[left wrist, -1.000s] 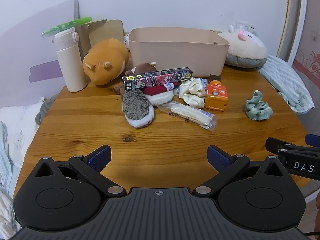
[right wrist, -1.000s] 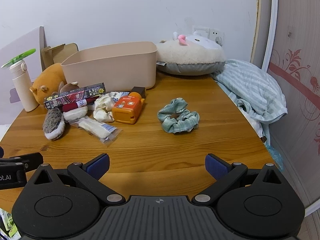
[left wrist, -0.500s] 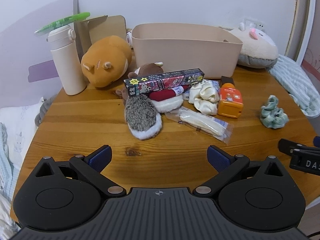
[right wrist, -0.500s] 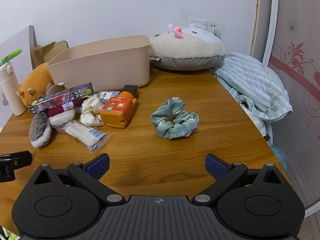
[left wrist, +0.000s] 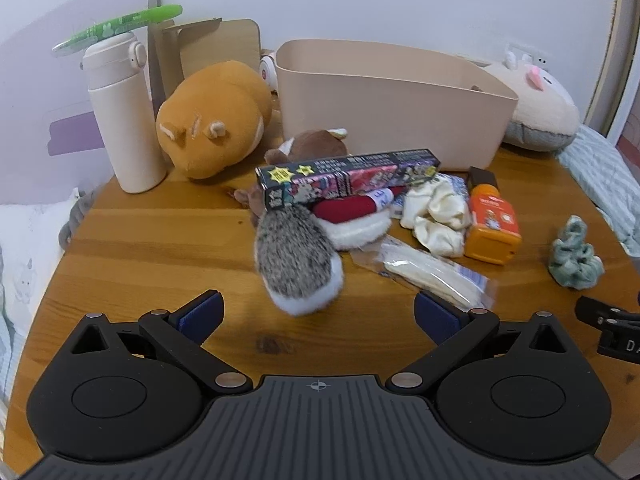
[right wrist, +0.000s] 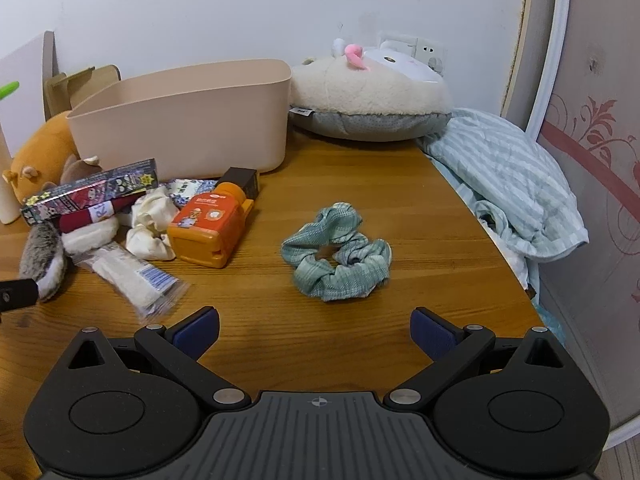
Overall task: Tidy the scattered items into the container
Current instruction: 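Move the left tool toward the boxed pen set while the right tool approaches the green scrunchie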
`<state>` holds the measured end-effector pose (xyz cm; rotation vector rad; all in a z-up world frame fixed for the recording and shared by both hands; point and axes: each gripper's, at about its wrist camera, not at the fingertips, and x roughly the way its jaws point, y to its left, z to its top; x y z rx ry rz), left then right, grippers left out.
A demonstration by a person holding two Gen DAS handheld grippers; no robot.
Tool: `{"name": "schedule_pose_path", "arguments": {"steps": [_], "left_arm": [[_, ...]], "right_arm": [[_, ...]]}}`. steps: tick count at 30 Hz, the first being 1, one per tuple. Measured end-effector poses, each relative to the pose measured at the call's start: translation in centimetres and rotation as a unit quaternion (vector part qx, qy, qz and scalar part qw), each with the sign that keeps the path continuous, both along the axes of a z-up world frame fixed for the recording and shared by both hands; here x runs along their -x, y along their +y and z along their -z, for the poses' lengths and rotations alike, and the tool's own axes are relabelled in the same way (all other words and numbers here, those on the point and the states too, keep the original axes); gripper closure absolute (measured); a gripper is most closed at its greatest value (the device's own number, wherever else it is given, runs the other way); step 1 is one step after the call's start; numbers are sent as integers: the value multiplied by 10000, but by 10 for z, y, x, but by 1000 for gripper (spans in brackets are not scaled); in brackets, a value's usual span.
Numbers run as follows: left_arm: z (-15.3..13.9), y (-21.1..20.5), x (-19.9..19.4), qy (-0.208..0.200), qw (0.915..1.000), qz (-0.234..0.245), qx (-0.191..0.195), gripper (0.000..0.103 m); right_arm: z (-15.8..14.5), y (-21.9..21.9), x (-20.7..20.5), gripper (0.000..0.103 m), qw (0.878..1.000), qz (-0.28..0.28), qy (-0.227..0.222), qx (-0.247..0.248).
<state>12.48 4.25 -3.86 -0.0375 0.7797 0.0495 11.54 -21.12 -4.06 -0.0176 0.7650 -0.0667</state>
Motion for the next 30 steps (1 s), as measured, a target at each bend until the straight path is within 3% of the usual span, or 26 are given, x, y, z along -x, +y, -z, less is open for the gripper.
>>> {"name": "schedule_pose_path", "arguments": {"steps": [9, 13, 19, 25, 30], "left_arm": [[-1, 1, -29, -217, 9985, 281, -410, 0], [4, -2, -39, -325, 9950, 547, -775, 0], [8, -5, -53, -592, 9805, 1042, -1559, 0], [12, 4, -72, -555, 9699, 1635, -1717, 0], [16, 2, -81, -461, 9521, 2326, -1930, 0]], "right_arm": [[5, -8, -21, 0, 9999, 62, -10, 102], [4, -13, -29, 0, 10000, 22, -3, 75], [9, -16, -44, 0, 9998, -111, 119, 132], [17, -17, -61, 10, 9982, -354, 455, 153], [19, -18, -68, 10, 9976, -397, 543, 141]]}}
